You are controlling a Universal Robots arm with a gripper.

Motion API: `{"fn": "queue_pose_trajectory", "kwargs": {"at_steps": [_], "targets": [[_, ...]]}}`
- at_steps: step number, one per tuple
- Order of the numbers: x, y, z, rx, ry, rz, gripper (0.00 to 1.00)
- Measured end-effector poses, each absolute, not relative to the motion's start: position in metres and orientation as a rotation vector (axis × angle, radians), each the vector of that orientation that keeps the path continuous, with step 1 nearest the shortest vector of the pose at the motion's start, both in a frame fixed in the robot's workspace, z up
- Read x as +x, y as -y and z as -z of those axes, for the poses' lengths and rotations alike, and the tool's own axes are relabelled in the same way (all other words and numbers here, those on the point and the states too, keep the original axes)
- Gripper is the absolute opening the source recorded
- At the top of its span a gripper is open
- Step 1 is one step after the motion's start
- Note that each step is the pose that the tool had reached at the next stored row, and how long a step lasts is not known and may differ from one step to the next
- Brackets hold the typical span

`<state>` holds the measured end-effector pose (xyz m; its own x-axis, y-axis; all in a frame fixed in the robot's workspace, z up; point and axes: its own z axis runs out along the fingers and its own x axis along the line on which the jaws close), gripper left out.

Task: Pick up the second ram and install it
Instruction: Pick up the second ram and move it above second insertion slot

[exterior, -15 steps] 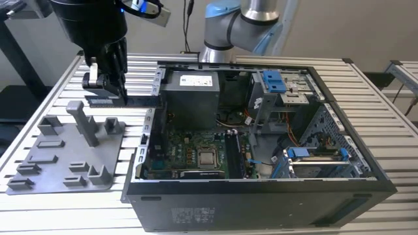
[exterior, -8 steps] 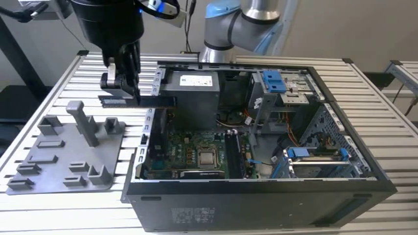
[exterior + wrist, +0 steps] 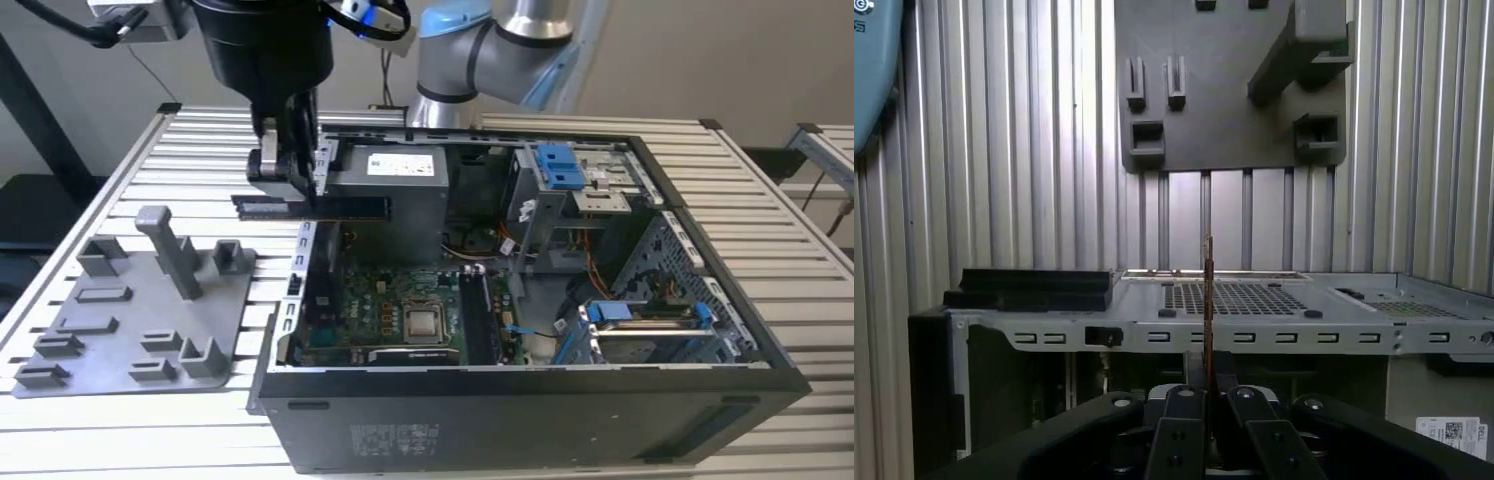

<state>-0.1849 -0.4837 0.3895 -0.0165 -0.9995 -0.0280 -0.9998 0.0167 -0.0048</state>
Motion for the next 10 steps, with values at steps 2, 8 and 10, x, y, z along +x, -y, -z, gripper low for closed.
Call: {"fn": "queue_pose_trajectory", "kwargs": {"at_steps": [2,8,10], "targets": [[-0.178,0.484,-0.389,-2.186,-2.223,-0.025,0.14],[-0.159,0.484,-0.389,-2.187,-2.223,-0.025,0.14],[-0.153,0.484,-0.390,-2.186,-2.223,-0.025,0.14]]}}
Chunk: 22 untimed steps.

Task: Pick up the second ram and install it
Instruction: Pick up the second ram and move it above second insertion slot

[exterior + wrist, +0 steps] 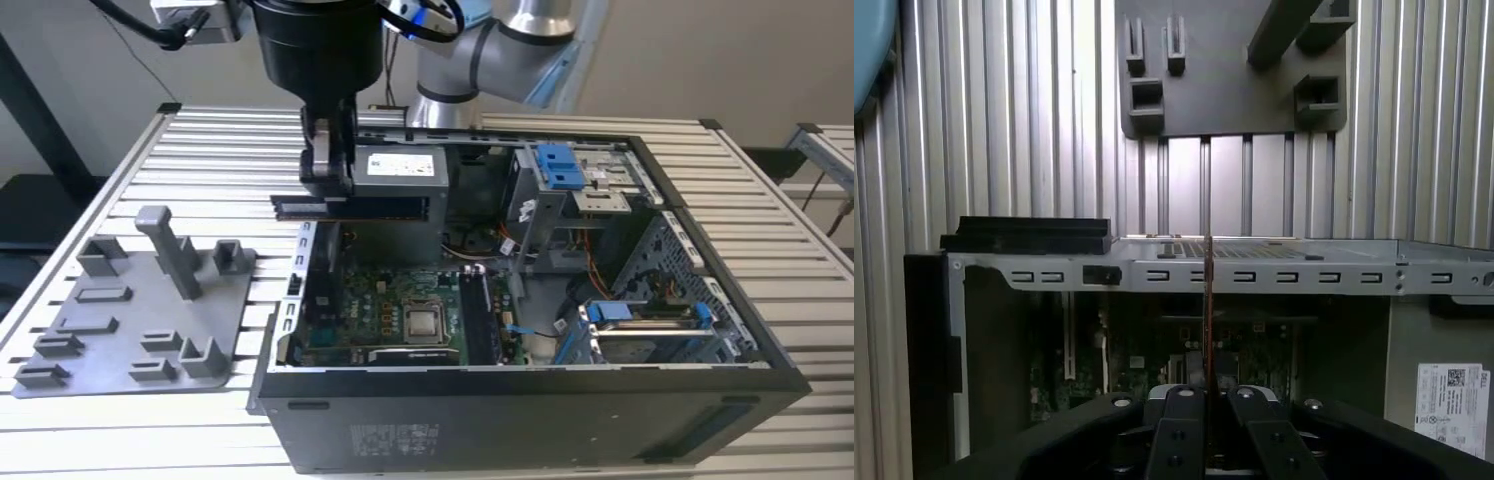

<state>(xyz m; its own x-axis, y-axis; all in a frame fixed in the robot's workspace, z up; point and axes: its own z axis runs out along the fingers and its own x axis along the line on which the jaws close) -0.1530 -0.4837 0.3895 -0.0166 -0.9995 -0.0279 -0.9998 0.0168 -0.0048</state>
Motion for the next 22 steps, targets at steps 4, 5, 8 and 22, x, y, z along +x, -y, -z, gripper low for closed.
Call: {"fn": "queue_pose_trajectory", "kwargs": {"at_steps": [4,5,8,22], "targets": [[-0.141,0.484,-0.389,-2.187,-2.223,-0.025,0.14],[-0.138,0.484,-0.389,-2.186,-2.223,-0.025,0.14],[-0.128,0.484,-0.389,-2.187,-2.223,-0.025,0.14],[-0.081,0.484,-0.389,-2.186,-2.223,-0.025,0.14]]}}
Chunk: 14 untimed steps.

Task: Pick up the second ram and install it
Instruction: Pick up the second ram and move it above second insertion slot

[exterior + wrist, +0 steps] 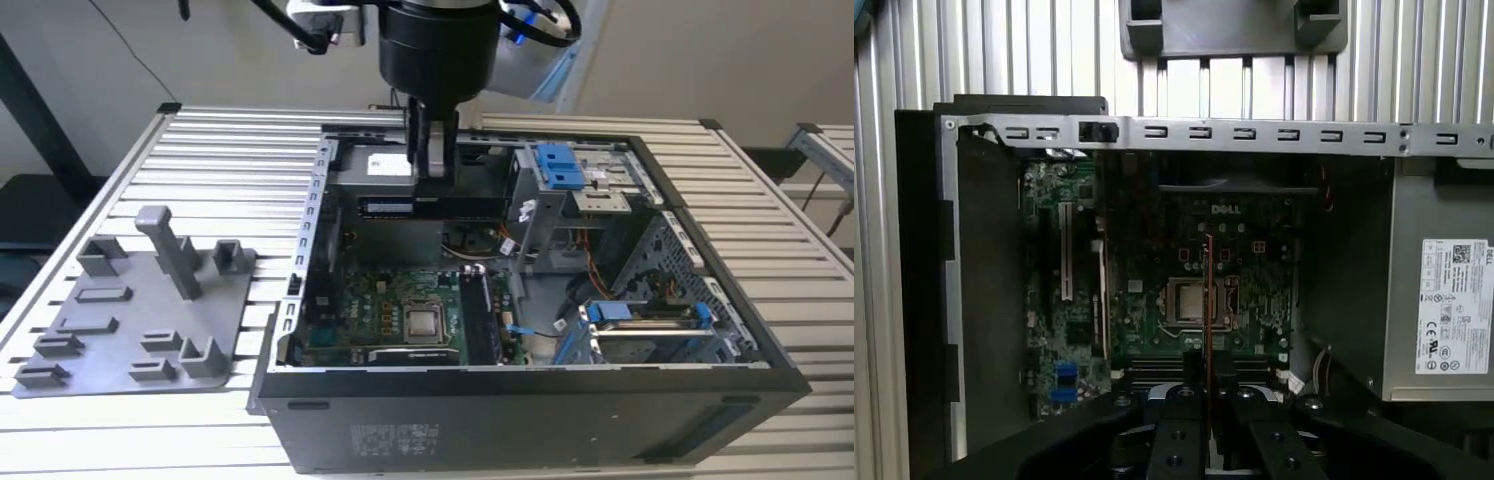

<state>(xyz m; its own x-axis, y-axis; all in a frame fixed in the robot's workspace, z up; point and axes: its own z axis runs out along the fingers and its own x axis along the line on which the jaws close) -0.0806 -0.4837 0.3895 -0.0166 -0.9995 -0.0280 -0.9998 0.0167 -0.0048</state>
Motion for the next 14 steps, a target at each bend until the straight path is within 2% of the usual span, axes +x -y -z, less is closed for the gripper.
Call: {"fn": "queue_pose_trajectory", "kwargs": {"at_steps": [14], "targets": [[-0.034,0.484,-0.390,-2.186,-2.223,-0.025,0.14]]}}
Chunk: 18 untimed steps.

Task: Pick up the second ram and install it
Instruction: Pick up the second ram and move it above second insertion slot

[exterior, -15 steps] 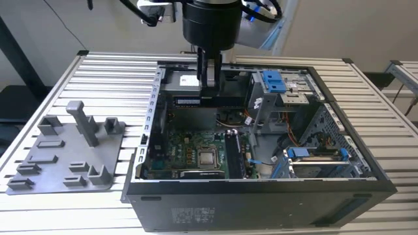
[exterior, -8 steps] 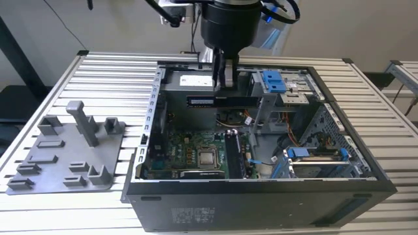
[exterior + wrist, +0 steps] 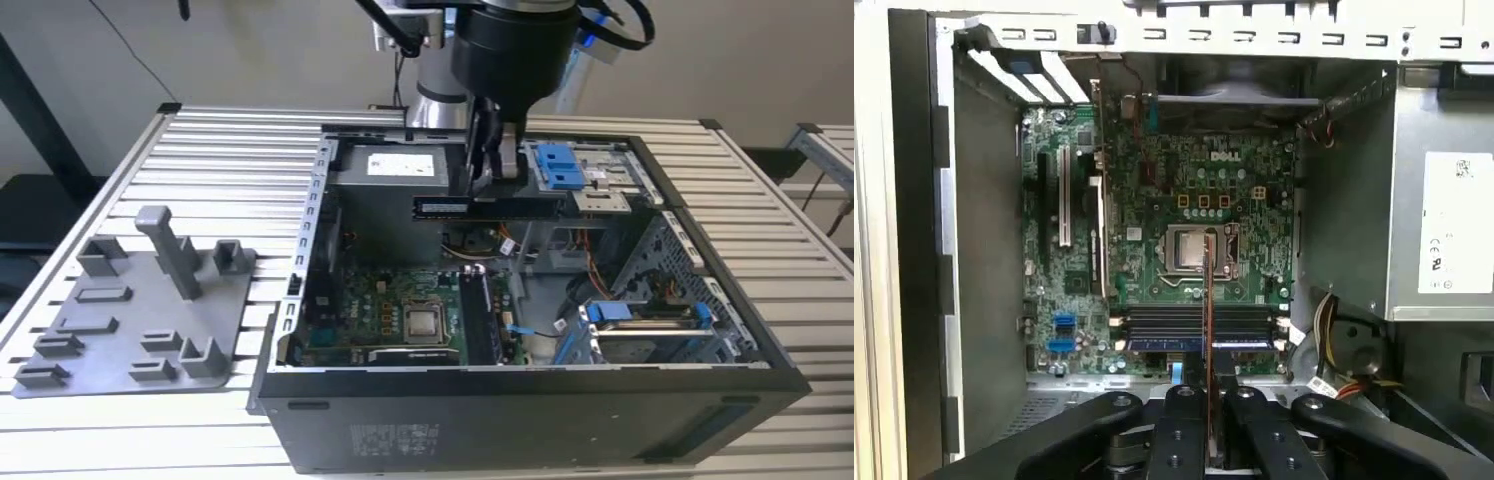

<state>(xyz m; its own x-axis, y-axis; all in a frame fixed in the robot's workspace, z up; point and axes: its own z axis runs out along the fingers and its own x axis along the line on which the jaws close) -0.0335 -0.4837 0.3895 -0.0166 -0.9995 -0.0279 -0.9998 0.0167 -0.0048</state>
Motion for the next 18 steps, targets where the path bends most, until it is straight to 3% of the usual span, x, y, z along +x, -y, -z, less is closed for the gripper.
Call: {"fn": "queue_pose_trajectory", "kwargs": {"at_steps": [18], "targets": [[0.001,0.484,-0.389,-2.180,-2.229,-0.025,0.14]]}}
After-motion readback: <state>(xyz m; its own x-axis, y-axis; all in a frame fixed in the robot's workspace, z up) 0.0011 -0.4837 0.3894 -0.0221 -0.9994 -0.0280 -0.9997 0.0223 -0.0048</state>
